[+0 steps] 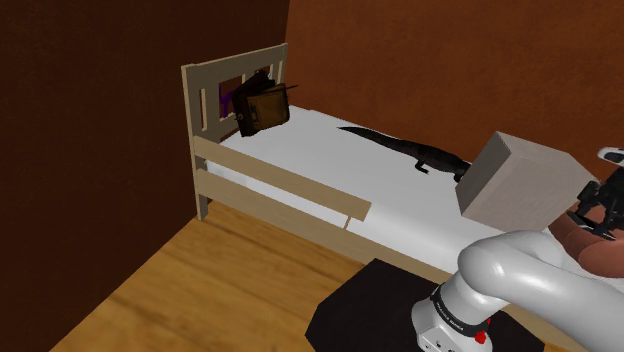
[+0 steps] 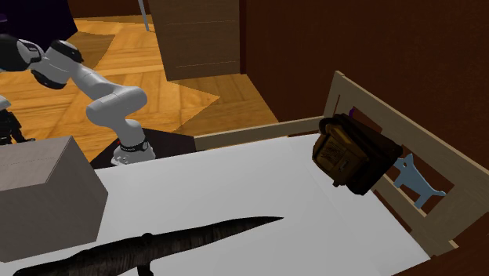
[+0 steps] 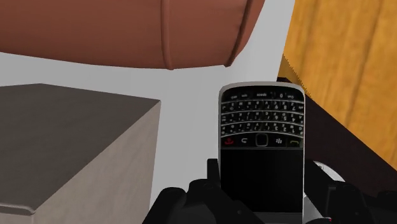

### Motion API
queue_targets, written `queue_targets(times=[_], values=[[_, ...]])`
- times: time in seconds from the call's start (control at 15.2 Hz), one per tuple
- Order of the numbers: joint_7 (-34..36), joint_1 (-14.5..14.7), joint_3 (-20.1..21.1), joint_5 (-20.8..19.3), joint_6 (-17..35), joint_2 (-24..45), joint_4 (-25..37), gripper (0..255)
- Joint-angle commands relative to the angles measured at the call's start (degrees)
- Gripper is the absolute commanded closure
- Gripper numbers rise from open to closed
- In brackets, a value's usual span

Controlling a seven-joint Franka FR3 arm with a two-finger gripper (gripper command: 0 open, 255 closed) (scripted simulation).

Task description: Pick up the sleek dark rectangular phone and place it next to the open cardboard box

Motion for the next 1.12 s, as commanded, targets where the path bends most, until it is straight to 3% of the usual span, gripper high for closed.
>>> queue_targets(times=[0.0,1.06], values=[[0.26,-0.27,-1.06,-0.95,0.94,-0.64,-1.39,255],[1.32,-3.45,-10.17,-9.44,7.26,-5.19,-11.03,255]])
